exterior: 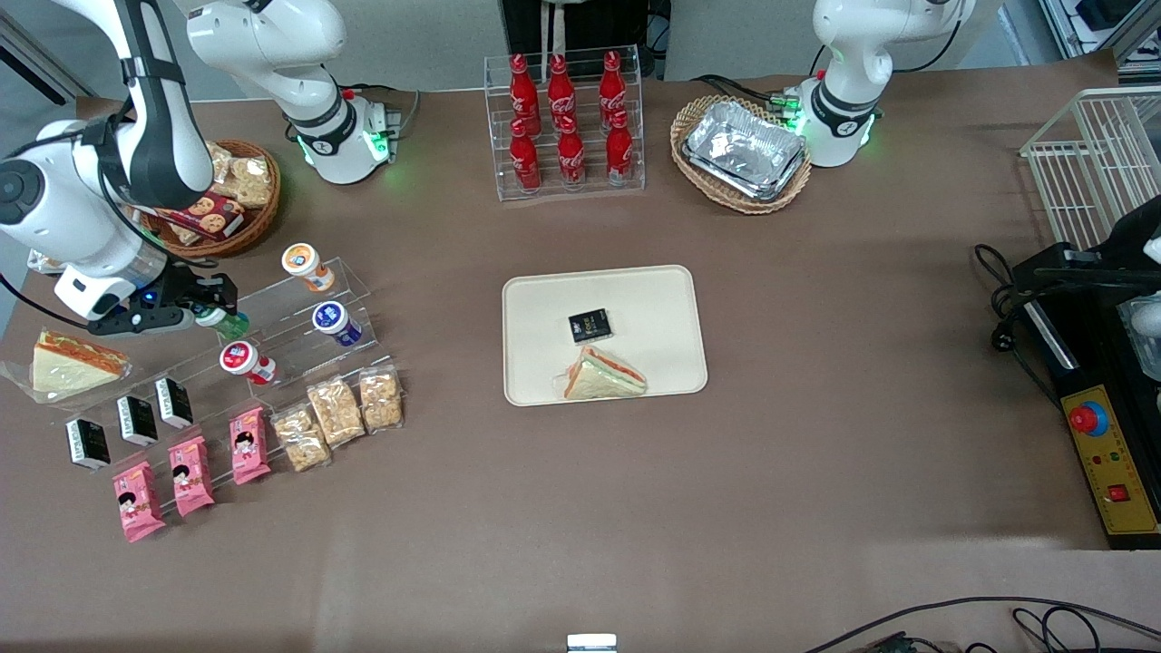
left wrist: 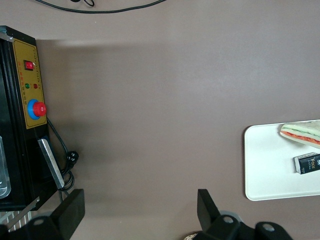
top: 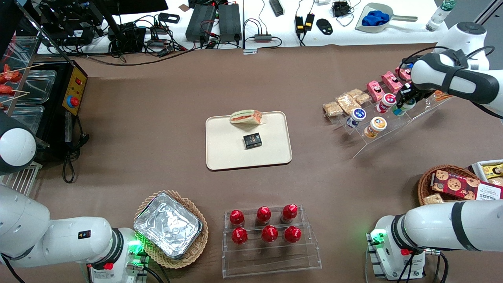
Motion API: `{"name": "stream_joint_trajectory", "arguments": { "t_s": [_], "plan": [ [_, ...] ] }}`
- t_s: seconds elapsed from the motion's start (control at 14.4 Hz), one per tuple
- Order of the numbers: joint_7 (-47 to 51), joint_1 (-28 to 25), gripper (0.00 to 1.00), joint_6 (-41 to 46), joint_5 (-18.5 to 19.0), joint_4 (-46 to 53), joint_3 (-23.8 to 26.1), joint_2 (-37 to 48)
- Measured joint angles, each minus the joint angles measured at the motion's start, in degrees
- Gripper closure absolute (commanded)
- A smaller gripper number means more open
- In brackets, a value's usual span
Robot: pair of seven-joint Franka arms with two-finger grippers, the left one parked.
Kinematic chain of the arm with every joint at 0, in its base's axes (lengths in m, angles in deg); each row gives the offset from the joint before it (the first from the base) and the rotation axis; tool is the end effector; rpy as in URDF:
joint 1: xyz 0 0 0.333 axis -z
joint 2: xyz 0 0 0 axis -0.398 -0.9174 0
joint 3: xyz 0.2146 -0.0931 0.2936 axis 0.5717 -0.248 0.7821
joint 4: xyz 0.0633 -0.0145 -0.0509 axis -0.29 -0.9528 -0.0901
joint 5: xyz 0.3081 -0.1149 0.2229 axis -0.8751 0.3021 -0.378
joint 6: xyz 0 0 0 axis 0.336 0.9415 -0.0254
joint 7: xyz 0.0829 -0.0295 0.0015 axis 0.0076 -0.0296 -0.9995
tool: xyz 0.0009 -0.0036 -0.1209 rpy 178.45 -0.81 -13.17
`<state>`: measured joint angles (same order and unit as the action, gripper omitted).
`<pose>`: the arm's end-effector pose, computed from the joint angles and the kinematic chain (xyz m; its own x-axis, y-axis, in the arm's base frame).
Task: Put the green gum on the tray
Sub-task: 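Close the right gripper on the green gum bottle and lift it, then carry the green gum bottle over the beige tray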
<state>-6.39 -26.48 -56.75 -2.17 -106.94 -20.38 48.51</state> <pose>0.4578 -0.0791 0.4285 0.9924 0.1203 -0.0265 0.1210 -0.9922 0.0285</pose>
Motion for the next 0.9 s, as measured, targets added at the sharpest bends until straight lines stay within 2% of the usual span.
{"name": "stream_joint_trajectory", "arguments": {
  "t_s": [0.21,0.49,0.69,0.9],
  "plan": [
    [0.0,-0.2,0.69,9.7,0.0,4.9,0.8,4.2],
    [0.0,-0.3,0.7,27.2,0.0,20.0,3.5,6.6],
    [2.0,-0.4,0.7,33.2,-1.5,28.4,6.1,5.9],
    [10.0,-0.5,0.7,37.0,-3.0,32.8,11.0,4.2]
  ]
}}
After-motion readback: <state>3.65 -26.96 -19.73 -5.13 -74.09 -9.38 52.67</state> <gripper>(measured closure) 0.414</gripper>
